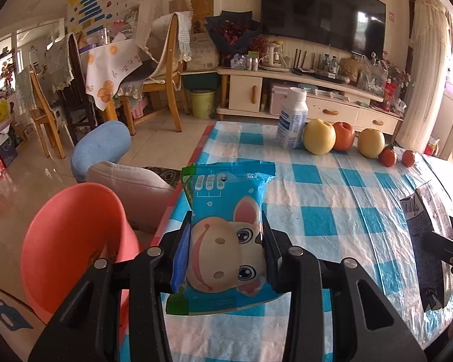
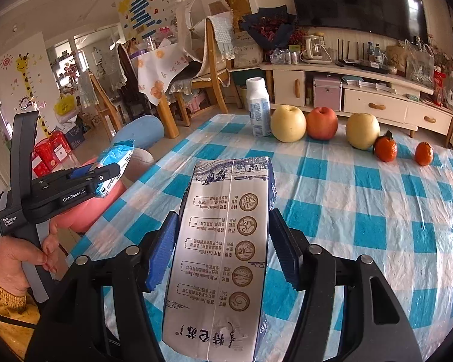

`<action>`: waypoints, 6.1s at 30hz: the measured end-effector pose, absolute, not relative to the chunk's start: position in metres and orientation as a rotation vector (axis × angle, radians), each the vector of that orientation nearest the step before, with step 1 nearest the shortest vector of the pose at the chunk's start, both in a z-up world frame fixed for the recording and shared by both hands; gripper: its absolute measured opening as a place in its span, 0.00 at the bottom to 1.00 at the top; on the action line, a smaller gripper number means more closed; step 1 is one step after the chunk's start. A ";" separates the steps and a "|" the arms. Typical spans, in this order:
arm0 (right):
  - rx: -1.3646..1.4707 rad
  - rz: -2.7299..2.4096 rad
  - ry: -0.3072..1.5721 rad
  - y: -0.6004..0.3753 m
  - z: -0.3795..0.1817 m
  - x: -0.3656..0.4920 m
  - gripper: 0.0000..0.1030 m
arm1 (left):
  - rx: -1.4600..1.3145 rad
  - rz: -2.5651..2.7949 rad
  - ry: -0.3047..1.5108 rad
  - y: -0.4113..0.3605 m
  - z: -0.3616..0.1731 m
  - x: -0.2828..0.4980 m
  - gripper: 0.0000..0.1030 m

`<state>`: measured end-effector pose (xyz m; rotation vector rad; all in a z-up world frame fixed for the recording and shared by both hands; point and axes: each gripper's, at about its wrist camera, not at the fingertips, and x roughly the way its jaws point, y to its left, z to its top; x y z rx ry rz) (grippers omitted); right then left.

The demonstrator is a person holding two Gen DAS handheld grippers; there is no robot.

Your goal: Collect trash

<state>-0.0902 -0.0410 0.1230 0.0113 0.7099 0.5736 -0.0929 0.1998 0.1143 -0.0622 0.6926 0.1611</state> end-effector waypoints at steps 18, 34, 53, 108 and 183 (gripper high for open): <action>-0.103 0.770 0.654 0.090 0.161 -0.082 0.60 | -0.156 0.370 0.650 0.290 0.121 -0.108 0.40; -0.167 0.934 0.666 0.209 0.165 -0.077 0.60 | -0.291 0.531 0.644 0.364 0.112 -0.124 0.40; -0.130 1.005 0.768 0.280 0.124 -0.055 0.61 | -0.448 0.618 0.696 0.419 0.084 -0.131 0.43; -0.293 0.529 0.539 0.060 0.122 -0.106 0.94 | -0.066 0.420 0.618 0.245 0.119 -0.098 0.93; -0.079 -0.023 0.305 -0.204 0.183 -0.301 0.95 | 0.051 0.027 0.383 0.009 0.192 -0.253 0.95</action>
